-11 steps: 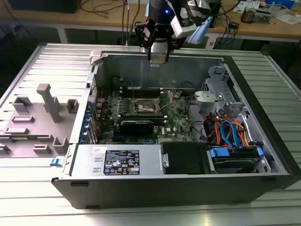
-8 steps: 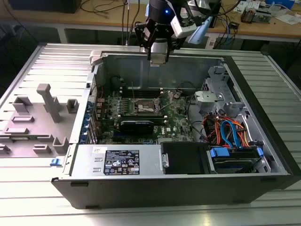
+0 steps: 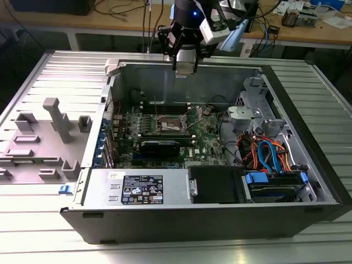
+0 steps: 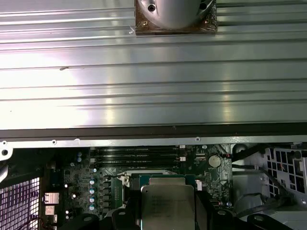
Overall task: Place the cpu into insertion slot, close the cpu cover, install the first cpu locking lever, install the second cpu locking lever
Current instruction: 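Place the cpu into insertion slot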
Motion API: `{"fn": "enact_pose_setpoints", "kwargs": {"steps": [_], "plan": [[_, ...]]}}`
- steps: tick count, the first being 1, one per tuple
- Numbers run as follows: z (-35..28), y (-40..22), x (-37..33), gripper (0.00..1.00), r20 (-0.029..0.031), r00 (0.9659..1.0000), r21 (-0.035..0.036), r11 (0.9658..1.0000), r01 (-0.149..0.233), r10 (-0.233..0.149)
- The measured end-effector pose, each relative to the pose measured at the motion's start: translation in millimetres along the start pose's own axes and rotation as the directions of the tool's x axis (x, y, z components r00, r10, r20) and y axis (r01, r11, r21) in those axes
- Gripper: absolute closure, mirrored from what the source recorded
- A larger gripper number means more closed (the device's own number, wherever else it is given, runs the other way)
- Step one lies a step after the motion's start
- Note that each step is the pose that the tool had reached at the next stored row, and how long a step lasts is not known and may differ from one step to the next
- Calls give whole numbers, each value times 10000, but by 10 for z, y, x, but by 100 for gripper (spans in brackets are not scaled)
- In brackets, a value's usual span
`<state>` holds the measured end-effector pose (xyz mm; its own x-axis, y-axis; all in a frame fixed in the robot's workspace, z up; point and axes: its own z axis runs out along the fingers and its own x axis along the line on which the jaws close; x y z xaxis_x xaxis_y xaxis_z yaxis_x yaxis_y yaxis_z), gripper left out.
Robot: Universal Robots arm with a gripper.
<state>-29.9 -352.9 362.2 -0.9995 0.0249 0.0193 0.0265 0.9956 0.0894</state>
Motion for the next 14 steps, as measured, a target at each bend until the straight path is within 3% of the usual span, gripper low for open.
{"fn": "enact_pose_setpoints", "kwargs": {"steps": [4,8,14], "plan": [[1,-6,-1,46,8,10000,-1,10000,-77,77],[5,-9,-1,46,40,9990,-10,9990,-444,444],[7,-13,-1,46,41,9989,-8,9989,-468,468]]}}
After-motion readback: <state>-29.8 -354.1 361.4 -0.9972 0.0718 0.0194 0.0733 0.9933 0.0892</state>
